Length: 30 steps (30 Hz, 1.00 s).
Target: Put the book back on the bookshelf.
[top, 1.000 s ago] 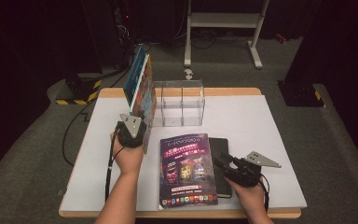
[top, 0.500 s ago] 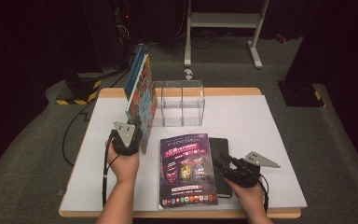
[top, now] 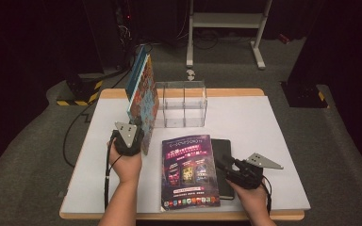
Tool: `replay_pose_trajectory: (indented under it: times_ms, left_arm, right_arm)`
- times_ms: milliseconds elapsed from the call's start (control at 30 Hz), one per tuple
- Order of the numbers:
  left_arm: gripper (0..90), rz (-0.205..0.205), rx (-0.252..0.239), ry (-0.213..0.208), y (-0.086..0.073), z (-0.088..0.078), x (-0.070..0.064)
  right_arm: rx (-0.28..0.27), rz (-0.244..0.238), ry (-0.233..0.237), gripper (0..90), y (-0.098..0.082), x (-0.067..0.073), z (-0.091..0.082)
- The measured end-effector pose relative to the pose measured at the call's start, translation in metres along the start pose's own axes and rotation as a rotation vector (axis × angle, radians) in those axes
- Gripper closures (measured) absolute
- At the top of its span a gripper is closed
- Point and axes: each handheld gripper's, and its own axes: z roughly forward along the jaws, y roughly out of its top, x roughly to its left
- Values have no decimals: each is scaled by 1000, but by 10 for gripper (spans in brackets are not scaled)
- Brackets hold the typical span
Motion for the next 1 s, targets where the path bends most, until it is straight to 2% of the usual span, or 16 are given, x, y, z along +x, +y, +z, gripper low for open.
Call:
replay_pose_trajectory:
  times_ms: [133,400,567,900,1000]
  left_arm:
    - [754,-6,4,-4,0,0,1]
    - [653,-44,31,-30,1,-1,4]
    - [621,-56,45,-42,1,-2,4]
    - [562,-97,101,-106,1,-7,8]
    - [562,-96,109,-125,0,-10,10]
  right_arm:
    - [-1,-1,-1,524,0,0,0]
    - [4,-11,-6,516,0,0,1]
    - [3,-18,-12,510,0,0,0]
    - [7,-27,-22,506,0,1,1]
    - [7,-28,-22,506,-1,1,1]
